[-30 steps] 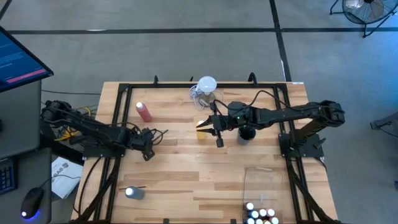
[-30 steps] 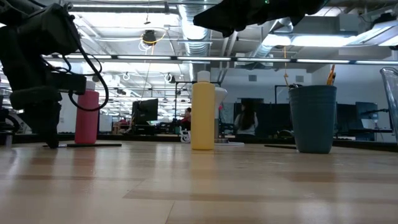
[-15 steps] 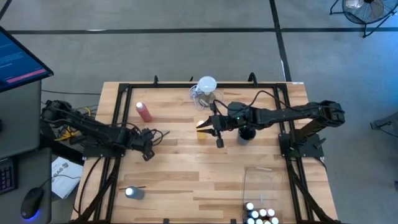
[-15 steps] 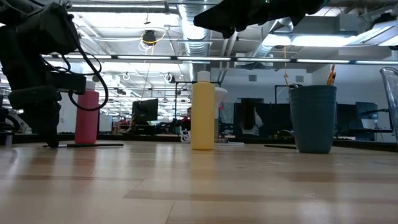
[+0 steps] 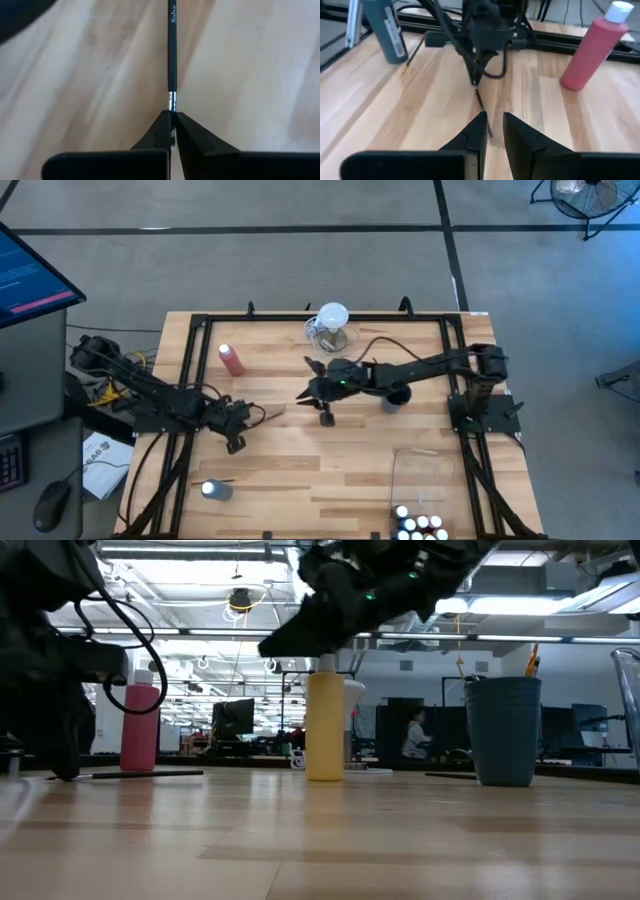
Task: Pick & Place Paint Supplies
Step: Put the left black silver paintbrush into the blue cup
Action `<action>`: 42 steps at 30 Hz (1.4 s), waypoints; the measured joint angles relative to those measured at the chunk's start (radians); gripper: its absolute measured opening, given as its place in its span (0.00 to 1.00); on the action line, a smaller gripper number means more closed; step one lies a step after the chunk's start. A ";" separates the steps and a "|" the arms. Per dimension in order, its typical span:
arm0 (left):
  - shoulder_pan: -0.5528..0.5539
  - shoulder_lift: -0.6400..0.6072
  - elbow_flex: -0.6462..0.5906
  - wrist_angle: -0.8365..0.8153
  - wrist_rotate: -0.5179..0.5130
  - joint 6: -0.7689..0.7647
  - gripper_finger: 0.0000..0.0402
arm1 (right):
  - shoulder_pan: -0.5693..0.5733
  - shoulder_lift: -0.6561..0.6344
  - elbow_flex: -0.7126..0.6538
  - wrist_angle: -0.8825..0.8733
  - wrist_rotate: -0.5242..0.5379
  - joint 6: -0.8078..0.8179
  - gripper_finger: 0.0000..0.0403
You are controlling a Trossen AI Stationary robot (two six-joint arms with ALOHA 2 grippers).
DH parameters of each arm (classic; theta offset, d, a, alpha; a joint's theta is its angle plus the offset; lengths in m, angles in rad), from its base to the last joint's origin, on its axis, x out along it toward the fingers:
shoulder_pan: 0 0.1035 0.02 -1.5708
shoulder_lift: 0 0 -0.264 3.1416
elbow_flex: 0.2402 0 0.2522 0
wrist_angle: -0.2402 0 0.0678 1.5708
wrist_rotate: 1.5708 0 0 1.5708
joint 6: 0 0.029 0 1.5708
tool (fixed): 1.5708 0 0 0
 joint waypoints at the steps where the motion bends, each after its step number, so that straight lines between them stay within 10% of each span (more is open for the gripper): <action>1: -0.003 0.000 0.000 0.008 0.007 0.004 0.00 | 0.000 0.021 0.033 -0.028 -0.005 0.005 0.13; 25: -0.031 0.006 -0.002 0.240 -0.041 0.087 0.00 | 0.069 0.105 0.259 -0.354 -0.032 -0.085 0.13; 42: -0.182 0.004 0.000 0.386 -0.348 0.102 0.00 | 0.075 -0.066 0.213 -0.348 -0.172 -0.093 0.13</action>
